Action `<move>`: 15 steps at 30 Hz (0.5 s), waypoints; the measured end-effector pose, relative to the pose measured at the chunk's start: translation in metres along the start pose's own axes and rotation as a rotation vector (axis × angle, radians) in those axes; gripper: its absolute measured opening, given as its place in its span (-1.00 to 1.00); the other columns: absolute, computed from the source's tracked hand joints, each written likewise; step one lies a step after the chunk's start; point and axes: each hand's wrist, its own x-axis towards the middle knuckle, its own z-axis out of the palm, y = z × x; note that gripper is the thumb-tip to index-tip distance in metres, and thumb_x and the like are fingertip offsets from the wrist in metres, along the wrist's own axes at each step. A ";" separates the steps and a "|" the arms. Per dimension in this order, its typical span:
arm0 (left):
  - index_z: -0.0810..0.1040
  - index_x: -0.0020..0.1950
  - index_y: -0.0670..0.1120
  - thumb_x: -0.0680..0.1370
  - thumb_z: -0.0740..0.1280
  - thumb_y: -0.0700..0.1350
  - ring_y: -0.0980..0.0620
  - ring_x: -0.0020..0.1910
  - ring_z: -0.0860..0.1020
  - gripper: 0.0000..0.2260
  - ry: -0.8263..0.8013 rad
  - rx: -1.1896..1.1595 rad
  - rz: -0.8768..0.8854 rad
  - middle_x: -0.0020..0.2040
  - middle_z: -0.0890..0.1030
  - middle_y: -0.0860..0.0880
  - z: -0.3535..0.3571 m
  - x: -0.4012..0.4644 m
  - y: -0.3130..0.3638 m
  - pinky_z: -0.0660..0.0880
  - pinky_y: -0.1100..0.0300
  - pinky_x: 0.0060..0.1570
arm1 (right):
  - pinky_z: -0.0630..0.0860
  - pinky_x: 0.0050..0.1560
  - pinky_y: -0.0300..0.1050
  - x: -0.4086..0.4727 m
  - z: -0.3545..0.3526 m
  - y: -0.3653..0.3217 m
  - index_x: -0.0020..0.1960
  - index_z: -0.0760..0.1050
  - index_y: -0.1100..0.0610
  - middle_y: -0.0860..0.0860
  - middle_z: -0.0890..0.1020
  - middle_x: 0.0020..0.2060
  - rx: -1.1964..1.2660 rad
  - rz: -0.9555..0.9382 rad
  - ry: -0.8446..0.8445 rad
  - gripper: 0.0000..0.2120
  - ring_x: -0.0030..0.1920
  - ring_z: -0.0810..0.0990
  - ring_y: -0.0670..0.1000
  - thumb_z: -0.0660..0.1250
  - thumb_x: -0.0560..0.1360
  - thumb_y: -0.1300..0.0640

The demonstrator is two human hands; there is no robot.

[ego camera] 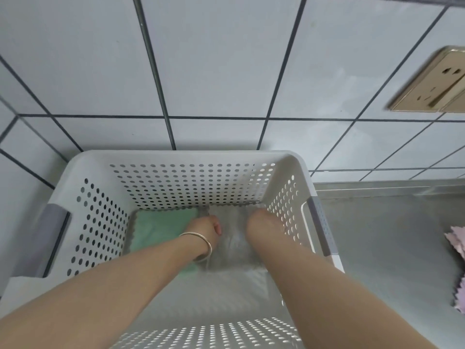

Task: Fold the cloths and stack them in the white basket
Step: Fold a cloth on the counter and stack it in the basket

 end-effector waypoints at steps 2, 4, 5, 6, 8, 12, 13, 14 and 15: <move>0.48 -0.11 -0.02 0.48 0.19 -0.32 0.01 -0.14 0.42 -0.80 -0.016 0.006 -0.010 0.07 0.57 -0.10 -0.004 0.000 -0.001 0.27 0.34 -0.15 | 0.39 0.22 -0.05 0.011 0.007 -0.003 0.37 0.31 0.31 0.15 0.48 0.28 -0.074 0.031 -0.029 -0.64 0.30 0.44 0.16 0.09 0.58 0.28; 0.51 -0.09 -0.05 0.48 0.20 -0.33 0.02 -0.17 0.42 -0.80 -0.036 -0.009 -0.023 0.03 0.56 -0.12 -0.007 0.001 -0.001 0.28 0.33 -0.24 | 0.38 0.28 -0.05 0.015 0.012 -0.007 0.44 0.23 0.28 0.10 0.44 0.34 -0.147 0.078 -0.067 -0.56 0.34 0.42 0.12 0.13 0.57 0.29; 0.50 -0.10 -0.06 0.48 0.19 -0.33 0.04 -0.23 0.42 -0.81 -0.047 -0.018 -0.033 -0.01 0.54 -0.11 -0.007 0.001 -0.001 0.27 0.33 -0.30 | 0.38 0.28 -0.05 0.013 0.013 -0.007 0.42 0.27 0.27 0.10 0.43 0.35 -0.180 0.070 -0.062 -0.59 0.35 0.42 0.11 0.14 0.57 0.30; 0.48 -0.12 -0.06 0.48 0.19 -0.33 0.07 -0.28 0.40 -0.81 -0.053 -0.015 -0.040 -0.05 0.51 -0.08 -0.007 0.000 -0.001 0.27 0.33 -0.30 | 0.38 0.28 -0.05 0.012 0.013 -0.006 0.39 0.32 0.26 0.10 0.43 0.35 -0.186 0.047 -0.042 -0.62 0.35 0.42 0.11 0.14 0.58 0.30; 0.44 -0.12 -0.03 0.49 0.18 -0.31 0.05 -0.23 0.43 -0.82 -0.043 0.049 -0.039 -0.06 0.50 -0.06 -0.004 -0.003 -0.002 0.30 0.34 -0.17 | 0.38 0.27 -0.08 0.011 0.013 -0.003 0.36 0.36 0.26 0.12 0.45 0.33 -0.183 -0.004 -0.053 -0.65 0.33 0.43 0.12 0.11 0.59 0.27; 0.46 0.08 0.01 0.50 0.21 -0.16 -0.08 0.03 0.49 -0.82 -0.033 0.365 -0.017 0.21 0.41 -0.12 -0.012 -0.016 0.002 0.44 0.19 0.08 | 0.41 0.17 -0.08 -0.006 -0.004 -0.003 0.31 0.40 0.24 0.16 0.48 0.28 -0.222 -0.188 -0.010 -0.67 0.28 0.46 0.14 0.08 0.59 0.24; 0.46 0.16 0.01 0.51 0.21 -0.10 -0.10 0.09 0.50 -0.77 0.005 0.492 -0.012 0.24 0.40 -0.11 -0.022 -0.020 0.006 0.47 0.12 0.12 | 0.43 0.16 -0.07 -0.011 -0.009 -0.008 0.31 0.41 0.24 0.15 0.48 0.28 -0.216 -0.211 -0.018 -0.67 0.27 0.47 0.14 0.11 0.58 0.24; 0.47 0.20 0.02 0.51 0.21 -0.06 -0.10 0.10 0.51 -0.74 0.068 0.589 0.011 0.22 0.44 -0.08 -0.034 -0.026 0.014 0.49 0.08 0.10 | 0.47 0.14 -0.05 -0.017 -0.018 -0.017 0.30 0.42 0.24 0.14 0.48 0.27 -0.214 -0.213 -0.023 -0.68 0.25 0.49 0.14 0.15 0.56 0.25; 0.49 0.18 0.03 0.52 0.20 -0.03 -0.08 0.07 0.54 -0.74 0.120 0.637 0.031 0.17 0.50 -0.06 -0.046 -0.034 0.026 0.52 0.08 0.07 | 0.49 0.11 -0.04 -0.029 -0.030 -0.022 0.28 0.44 0.24 0.13 0.50 0.25 -0.208 -0.240 0.008 -0.68 0.23 0.51 0.13 0.17 0.55 0.25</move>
